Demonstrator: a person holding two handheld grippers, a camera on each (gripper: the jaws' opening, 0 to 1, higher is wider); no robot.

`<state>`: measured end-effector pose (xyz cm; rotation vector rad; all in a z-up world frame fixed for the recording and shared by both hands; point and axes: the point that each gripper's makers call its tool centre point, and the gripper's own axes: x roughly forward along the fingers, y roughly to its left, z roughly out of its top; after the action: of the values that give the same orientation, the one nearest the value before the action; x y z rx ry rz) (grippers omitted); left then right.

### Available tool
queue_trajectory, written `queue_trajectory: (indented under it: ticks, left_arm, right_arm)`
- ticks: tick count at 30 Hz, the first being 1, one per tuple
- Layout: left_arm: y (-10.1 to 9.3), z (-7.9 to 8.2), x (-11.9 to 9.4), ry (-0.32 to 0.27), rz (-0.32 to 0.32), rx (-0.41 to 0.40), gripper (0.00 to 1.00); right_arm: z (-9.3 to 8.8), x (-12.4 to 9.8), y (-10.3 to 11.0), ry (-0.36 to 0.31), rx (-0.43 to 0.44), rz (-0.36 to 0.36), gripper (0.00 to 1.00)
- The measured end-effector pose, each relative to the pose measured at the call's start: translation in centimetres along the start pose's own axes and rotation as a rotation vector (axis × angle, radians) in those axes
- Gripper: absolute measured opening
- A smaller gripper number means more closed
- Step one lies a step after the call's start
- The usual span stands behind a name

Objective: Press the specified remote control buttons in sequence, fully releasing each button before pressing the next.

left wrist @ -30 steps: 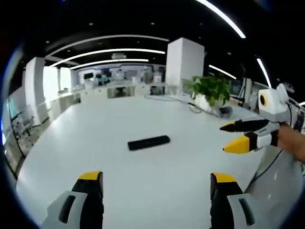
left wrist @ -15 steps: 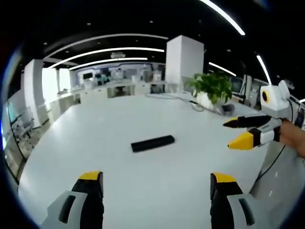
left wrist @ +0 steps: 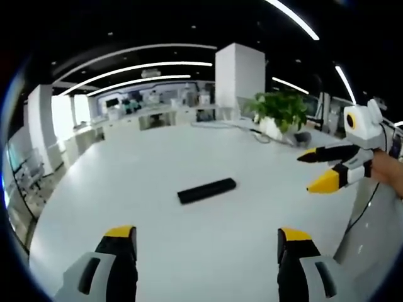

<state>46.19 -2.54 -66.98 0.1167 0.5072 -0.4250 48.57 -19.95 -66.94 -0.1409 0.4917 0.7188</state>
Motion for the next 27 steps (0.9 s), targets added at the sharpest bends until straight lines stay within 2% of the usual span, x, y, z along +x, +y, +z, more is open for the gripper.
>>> queue_trajectory:
  ticks: [10, 27]
  left_arm:
    - [1.0, -0.2, 1.3, 0.009, -0.003, 0.007, 0.95]
    - [2.6, -0.6, 3.3, 0.032, -0.016, 0.027, 0.95]
  right_arm:
    - [0.2, 0.6, -0.6, 0.009, -0.015, 0.005, 0.71]
    - [-0.5, 2.0, -2.2, 0.048, -0.028, 0.008, 0.7]
